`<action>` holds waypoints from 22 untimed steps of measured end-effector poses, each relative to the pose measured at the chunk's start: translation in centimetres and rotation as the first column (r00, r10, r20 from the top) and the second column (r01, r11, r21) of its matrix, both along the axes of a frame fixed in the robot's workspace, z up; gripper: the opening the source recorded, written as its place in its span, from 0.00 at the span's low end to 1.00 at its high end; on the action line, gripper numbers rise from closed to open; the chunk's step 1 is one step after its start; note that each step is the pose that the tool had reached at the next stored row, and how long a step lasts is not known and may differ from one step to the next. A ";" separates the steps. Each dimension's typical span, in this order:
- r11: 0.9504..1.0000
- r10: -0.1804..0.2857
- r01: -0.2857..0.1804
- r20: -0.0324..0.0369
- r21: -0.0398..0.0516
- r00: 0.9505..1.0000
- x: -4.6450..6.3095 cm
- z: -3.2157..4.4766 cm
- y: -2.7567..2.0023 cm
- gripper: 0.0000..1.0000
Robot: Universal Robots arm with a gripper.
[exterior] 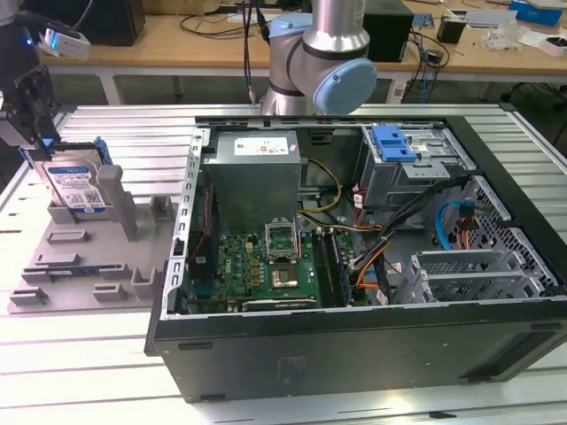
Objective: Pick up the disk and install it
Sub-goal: 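Pick up the disk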
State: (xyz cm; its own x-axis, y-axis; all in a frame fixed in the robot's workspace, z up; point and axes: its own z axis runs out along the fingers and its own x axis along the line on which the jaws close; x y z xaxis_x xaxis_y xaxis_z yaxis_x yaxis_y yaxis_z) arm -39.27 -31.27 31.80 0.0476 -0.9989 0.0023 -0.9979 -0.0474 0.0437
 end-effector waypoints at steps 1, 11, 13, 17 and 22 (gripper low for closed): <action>1.000 0.000 0.000 0.000 0.000 1.000 0.0 -0.05 0.00 0.50; 1.000 0.000 0.000 0.000 0.001 1.000 -0.1 -0.60 0.00 0.50; 1.000 0.000 0.000 0.000 0.002 1.000 -0.1 -0.70 0.00 0.50; 1.000 0.000 0.000 0.000 0.004 1.000 -0.1 -0.95 -0.01 0.50; 1.000 0.000 0.000 0.000 0.005 1.000 -0.1 -1.32 -0.01 0.50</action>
